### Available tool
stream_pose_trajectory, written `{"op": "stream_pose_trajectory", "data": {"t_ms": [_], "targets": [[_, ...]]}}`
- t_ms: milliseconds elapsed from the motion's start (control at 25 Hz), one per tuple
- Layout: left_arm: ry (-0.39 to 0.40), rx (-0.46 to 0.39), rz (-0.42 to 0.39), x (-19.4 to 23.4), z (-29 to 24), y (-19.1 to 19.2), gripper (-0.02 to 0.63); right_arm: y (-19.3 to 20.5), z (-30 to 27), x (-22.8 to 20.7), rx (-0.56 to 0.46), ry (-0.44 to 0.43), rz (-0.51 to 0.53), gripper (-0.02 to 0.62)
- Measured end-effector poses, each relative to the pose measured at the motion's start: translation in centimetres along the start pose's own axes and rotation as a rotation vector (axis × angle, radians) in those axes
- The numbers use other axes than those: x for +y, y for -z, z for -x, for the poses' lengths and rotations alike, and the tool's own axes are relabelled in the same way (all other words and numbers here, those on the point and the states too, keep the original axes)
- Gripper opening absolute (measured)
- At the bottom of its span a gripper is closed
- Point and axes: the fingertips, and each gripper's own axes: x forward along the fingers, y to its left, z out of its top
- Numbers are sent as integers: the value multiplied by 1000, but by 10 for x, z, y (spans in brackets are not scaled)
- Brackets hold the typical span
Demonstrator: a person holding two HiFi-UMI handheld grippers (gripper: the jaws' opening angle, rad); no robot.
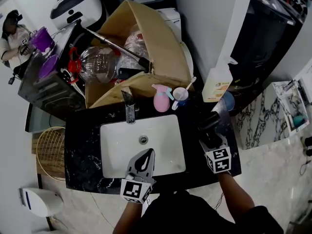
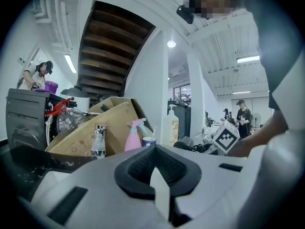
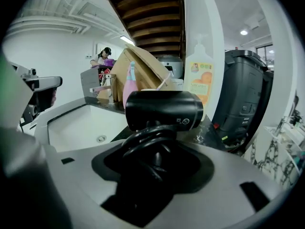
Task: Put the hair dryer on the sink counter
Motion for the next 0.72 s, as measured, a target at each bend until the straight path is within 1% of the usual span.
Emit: {"op": "stream_pose_trajectory", "data": {"t_ms": [200,320,560,640,720], "targets": [[-19,-6,3,9,-1,-2,-3,8,-13,3,47,-17,-7,255],[-25,17,-2,12,-1,-1,-3,11,-17,4,70,-12,-18,255],[-34,-7,21,18,1,0,-3,19,-23,6,135,-8,-15,255],[-40,-29,24,20,1,-1,-3,22,-25,7,158,-14,-8,256],[-43,-33,28,20,0,-2,-3,25,-28,9,187,-29,-1,256]]}}
